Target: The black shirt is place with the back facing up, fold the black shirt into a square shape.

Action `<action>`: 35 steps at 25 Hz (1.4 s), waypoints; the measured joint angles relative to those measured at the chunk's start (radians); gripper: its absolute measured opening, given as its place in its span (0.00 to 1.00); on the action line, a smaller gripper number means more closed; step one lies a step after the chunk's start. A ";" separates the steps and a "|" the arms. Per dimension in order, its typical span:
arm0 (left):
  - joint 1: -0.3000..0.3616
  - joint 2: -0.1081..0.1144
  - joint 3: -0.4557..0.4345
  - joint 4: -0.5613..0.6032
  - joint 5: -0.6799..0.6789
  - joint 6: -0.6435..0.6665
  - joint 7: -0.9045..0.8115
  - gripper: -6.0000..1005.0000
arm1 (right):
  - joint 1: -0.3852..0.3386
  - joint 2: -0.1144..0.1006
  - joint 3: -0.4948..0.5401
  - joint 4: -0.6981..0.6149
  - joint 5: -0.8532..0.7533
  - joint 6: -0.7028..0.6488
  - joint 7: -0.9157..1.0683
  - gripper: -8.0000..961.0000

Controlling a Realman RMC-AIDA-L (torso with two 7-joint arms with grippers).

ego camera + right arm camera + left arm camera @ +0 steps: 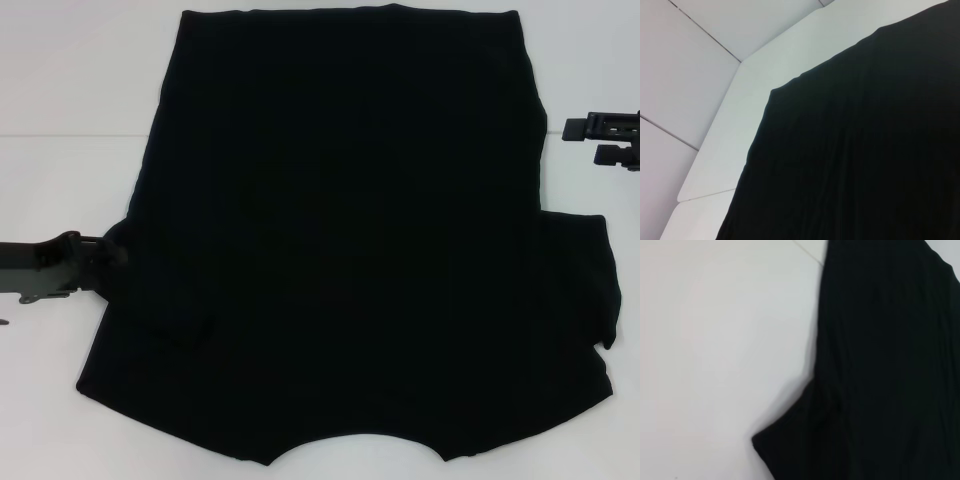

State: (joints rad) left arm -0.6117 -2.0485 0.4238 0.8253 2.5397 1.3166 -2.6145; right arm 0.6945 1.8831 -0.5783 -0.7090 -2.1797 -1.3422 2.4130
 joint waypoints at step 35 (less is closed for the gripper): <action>-0.005 0.004 -0.013 -0.091 0.035 -0.092 -0.042 0.60 | -0.010 -0.006 0.006 0.007 0.000 0.000 0.000 0.89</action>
State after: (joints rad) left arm -0.6171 -2.0444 0.4111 0.7343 2.5751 1.2249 -2.6568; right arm 0.6841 1.8775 -0.5722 -0.7021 -2.1798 -1.3421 2.4130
